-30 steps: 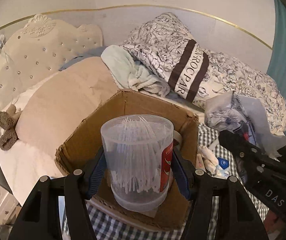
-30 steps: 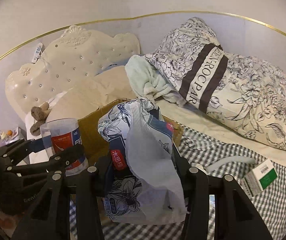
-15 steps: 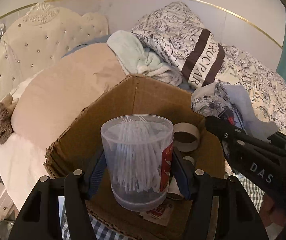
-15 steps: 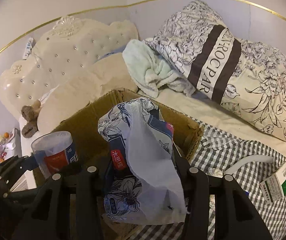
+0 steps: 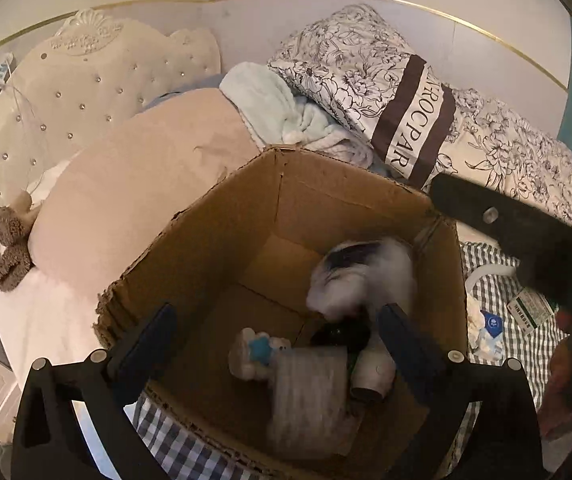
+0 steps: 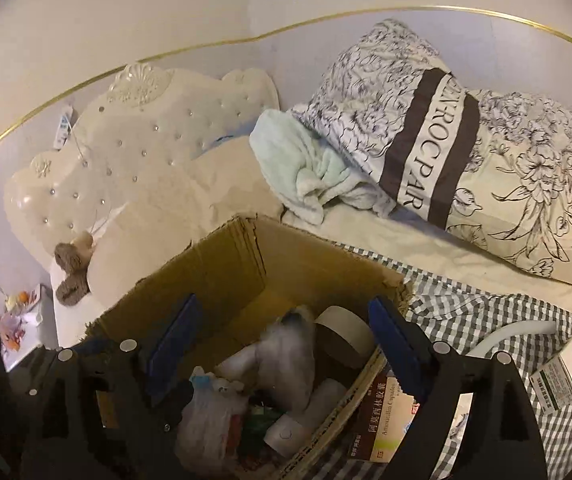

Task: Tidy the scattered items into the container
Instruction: 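Carry the swab cup and tissue pack into the box and open both tools, then move both open tools back over the remaining items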

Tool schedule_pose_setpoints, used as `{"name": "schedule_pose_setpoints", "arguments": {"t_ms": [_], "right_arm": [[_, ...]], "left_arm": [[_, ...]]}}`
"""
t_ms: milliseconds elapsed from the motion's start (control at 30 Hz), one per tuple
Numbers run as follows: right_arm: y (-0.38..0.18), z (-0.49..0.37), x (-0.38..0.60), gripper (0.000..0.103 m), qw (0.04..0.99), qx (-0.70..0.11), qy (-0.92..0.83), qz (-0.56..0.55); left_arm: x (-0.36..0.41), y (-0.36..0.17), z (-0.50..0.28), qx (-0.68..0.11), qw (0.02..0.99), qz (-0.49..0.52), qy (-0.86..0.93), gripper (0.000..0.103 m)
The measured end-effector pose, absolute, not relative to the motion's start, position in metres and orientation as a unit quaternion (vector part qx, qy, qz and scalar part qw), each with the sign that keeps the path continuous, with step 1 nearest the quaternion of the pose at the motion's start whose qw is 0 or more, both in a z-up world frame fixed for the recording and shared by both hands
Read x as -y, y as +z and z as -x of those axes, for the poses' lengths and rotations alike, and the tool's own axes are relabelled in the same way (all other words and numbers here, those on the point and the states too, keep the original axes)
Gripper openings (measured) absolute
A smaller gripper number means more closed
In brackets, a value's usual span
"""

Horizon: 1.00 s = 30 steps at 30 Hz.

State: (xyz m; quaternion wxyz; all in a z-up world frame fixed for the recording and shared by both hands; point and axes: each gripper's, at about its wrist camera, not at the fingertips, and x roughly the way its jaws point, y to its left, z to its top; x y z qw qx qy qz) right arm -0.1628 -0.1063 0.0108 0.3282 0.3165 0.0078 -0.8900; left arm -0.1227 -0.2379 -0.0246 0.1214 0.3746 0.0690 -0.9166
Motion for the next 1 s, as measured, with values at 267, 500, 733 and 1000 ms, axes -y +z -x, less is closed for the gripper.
{"name": "schedule_pose_setpoints", "arguments": {"t_ms": [267, 500, 733, 1000], "right_arm": [[0.030, 0.145, 0.046, 0.087, 0.285, 0.013, -0.908, -0.307], [0.036, 0.129, -0.049, 0.087, 0.204, 0.019, -0.929, -0.307], [0.012, 0.105, -0.120, 0.087, 0.157, 0.018, -0.931, -0.330], [-0.024, 0.086, -0.147, 0.087, 0.155, 0.012, -0.923, -0.353]], "left_arm": [[0.213, -0.004, 0.099, -0.068, 0.110, -0.365, -0.922, 0.103], [0.164, 0.006, 0.077, -0.053, 0.078, -0.366, -0.926, 0.103], [0.100, -0.005, 0.056, -0.043, 0.032, -0.369, -0.928, 0.103], [0.057, -0.039, 0.056, -0.061, 0.016, -0.388, -0.920, 0.103]]}}
